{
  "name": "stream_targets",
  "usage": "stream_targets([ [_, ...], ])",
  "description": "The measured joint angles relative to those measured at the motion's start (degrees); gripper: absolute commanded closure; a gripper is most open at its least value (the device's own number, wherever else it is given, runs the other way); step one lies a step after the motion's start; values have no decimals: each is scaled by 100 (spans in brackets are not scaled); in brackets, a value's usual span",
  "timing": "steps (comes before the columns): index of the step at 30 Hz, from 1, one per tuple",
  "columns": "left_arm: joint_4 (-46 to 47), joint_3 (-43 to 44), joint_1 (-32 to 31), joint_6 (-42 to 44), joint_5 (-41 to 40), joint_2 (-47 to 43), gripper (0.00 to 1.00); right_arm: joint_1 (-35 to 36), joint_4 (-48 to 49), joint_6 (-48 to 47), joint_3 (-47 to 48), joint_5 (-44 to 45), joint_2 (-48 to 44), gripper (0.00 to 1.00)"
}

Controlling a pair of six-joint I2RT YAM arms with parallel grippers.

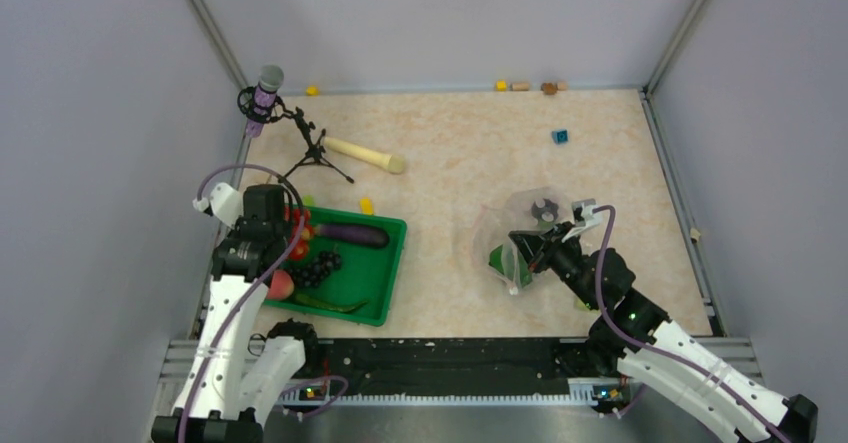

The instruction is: Place the food in the zip-top bag and seal the zipper

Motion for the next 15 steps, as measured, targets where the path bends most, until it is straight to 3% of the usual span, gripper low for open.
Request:
stream_targets([
  [9,131,101,0,452,708,-450,100,0,11,0,0,0,70,100],
  [15,656,164,0,914,2039,-474,100,0,15,0,0,-4,168,100],
])
